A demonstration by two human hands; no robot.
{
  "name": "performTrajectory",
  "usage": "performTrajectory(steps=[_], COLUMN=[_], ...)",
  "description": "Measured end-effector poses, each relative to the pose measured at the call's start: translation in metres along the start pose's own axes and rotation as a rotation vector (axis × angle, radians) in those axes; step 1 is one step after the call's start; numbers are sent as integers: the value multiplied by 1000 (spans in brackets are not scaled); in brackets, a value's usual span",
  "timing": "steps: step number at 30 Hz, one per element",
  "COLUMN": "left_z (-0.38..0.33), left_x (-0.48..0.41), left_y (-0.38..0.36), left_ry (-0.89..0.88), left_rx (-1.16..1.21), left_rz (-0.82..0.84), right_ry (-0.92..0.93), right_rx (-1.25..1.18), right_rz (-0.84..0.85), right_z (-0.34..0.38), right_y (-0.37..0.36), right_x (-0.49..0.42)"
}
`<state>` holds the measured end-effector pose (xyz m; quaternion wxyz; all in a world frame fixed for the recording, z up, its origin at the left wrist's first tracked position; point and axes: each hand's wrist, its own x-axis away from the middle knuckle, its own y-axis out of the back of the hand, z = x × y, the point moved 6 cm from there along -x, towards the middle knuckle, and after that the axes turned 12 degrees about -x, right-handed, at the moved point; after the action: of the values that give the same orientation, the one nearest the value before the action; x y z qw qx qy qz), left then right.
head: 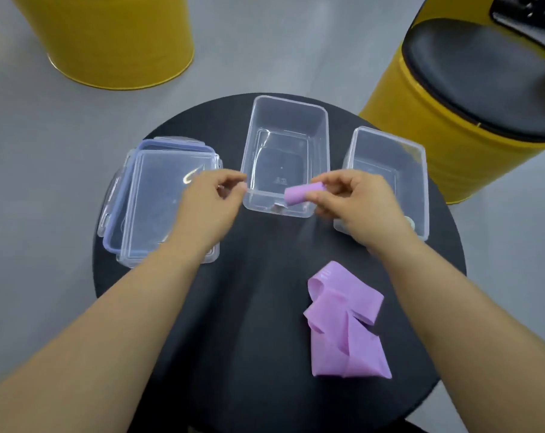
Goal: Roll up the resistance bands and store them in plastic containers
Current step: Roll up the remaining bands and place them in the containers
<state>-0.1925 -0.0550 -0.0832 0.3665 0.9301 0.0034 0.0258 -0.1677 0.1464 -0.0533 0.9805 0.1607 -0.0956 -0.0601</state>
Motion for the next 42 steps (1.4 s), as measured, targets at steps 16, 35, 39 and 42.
performTrajectory(steps=[16,35,39,42], left_z=[38,37,35,35], left_x=[-37,-36,-35,-35], left_y=[-36,-40,-39,-39], left_ry=[39,69,67,68], left_rx=[-9,2,-1,10], left_rz=[-1,34,40,41], right_ry=[-92,-9,10,30], right_rx=[546,808,820,845], right_rz=[437,552,561,571], right_z=[-20,-22,-21,-19], right_y=[-85,-111,-112,-112], right_x=[-116,-120,-119,-116])
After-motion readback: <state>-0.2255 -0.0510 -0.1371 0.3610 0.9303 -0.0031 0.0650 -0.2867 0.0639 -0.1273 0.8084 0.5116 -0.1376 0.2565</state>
